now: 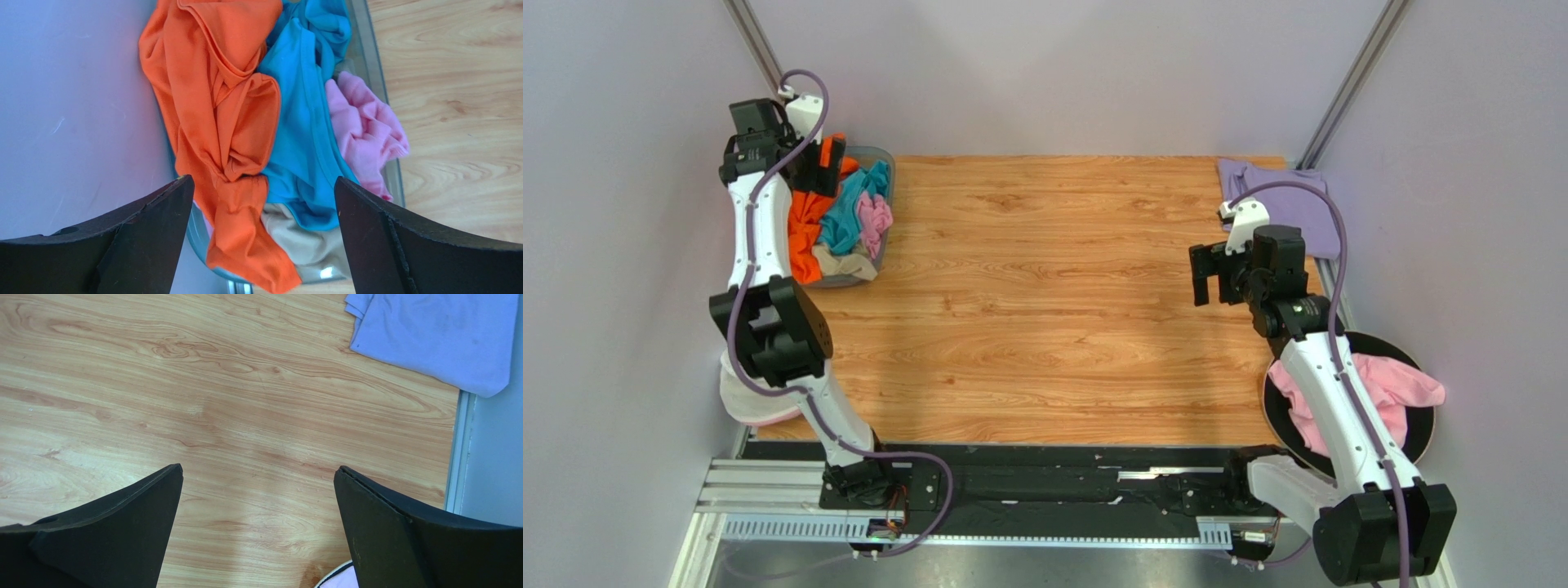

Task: Fold and stack the t-shirts
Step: Grab the tshirt from the pile

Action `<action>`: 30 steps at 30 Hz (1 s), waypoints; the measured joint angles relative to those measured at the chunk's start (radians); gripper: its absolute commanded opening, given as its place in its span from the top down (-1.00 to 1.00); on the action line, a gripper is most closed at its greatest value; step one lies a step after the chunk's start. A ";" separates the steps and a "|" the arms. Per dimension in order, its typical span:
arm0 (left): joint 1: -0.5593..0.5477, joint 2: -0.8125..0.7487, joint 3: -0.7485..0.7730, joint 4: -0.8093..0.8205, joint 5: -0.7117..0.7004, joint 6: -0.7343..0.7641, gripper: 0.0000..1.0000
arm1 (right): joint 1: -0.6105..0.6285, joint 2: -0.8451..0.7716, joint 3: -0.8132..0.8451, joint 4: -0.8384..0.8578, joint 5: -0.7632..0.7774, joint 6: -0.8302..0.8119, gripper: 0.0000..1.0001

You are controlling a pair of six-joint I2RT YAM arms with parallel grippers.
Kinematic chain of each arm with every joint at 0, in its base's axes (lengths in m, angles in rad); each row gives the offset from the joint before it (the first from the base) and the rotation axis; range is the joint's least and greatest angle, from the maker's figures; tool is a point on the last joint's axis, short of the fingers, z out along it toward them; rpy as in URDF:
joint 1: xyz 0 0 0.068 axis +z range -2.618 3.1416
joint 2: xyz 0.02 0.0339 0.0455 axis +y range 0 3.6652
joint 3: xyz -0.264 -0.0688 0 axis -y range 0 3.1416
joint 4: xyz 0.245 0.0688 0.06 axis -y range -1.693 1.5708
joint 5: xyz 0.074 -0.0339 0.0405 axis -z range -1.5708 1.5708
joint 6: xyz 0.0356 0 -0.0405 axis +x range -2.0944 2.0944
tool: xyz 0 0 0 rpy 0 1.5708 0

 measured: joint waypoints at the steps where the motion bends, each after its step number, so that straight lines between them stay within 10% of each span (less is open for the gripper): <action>1: 0.002 0.034 0.026 -0.005 -0.005 0.000 -0.78 | 0.000 0.000 0.000 -0.003 -0.009 0.000 -0.99; 30: 0.021 0.373 0.174 0.058 -0.126 0.047 -0.42 | 0.000 0.023 0.000 -0.044 -0.067 0.000 -0.99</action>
